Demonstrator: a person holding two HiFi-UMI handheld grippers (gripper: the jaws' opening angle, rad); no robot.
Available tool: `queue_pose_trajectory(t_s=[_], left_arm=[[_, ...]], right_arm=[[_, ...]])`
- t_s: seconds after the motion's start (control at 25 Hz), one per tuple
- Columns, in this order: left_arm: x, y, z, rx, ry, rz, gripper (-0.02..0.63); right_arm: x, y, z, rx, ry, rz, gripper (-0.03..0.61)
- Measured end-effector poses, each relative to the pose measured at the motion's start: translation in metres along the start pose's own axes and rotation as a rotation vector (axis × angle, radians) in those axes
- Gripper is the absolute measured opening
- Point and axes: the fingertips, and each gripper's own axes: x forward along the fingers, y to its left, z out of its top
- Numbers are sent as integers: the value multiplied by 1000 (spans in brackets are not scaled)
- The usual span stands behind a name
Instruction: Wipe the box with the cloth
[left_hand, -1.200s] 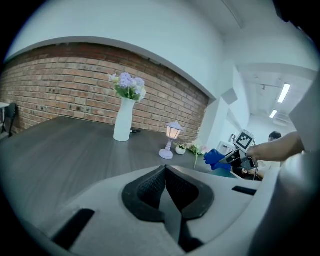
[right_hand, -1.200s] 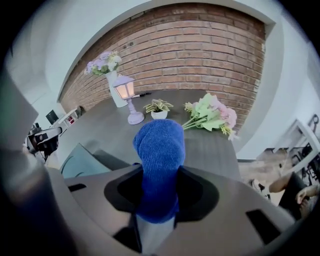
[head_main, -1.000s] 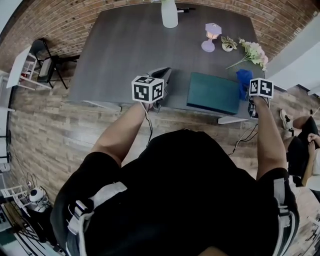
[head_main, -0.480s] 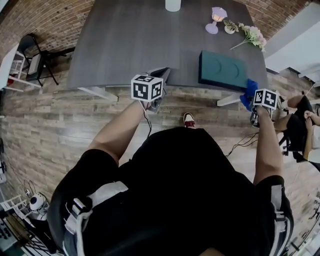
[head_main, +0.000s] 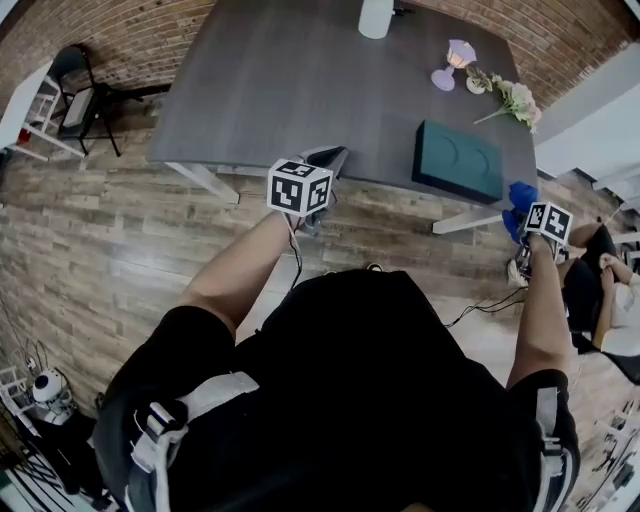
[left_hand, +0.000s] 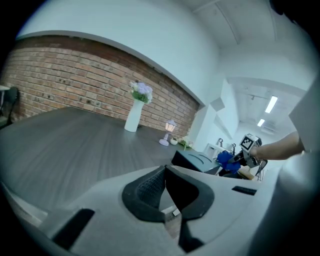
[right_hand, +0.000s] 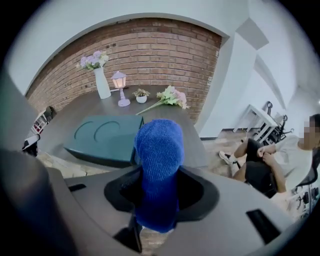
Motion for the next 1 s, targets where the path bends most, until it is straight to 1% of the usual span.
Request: queue_pose_trajectory(t_s=[0.12, 0.2, 0.28, 0.36, 0.4, 0.52, 0.56, 0.64, 0.68, 0.72, 0.8, 0.88, 1.0], left_arm=[[-19, 12, 6, -36, -42, 65, 9], [-32, 20, 7, -46, -59, 113, 9], [-45, 27, 4, -64, -71, 164, 10], [-57, 31, -1, -75, -76, 209, 9], [-62, 32, -3, -76, -74, 228, 9], [-73, 32, -9, -77, -65, 273, 9], [-75, 32, -10, -78, -63, 283, 9], [-74, 29, -8, -72, -59, 290, 9], [-71, 27, -7, -68, -56, 286, 10], [-66, 25, -5, -63, -51, 278, 9], [-51, 17, -4, -53, -38, 251, 9], [-33, 4, -3, -35, -28, 212, 9], [3, -22, 2, 0, -16, 130, 10]], right_arm=[[8, 7, 46, -51, -34, -4, 156], [18, 28, 75, -105, -49, 21, 157], [32, 65, 97, -177, -54, 76, 156], [47, 119, 108, -274, -52, 157, 158], [50, 155, 110, -334, -56, 212, 158], [32, 278, 94, -535, -72, 438, 161], [16, 314, 83, -580, -70, 539, 161], [-27, 375, 63, -619, -82, 781, 161], [-44, 390, 57, -633, -96, 853, 161], [-53, 394, 55, -645, -108, 881, 160], [-54, 377, 58, -630, -121, 866, 161], [-41, 331, 68, -550, -131, 791, 160], [-19, 227, 83, -387, -154, 621, 160]])
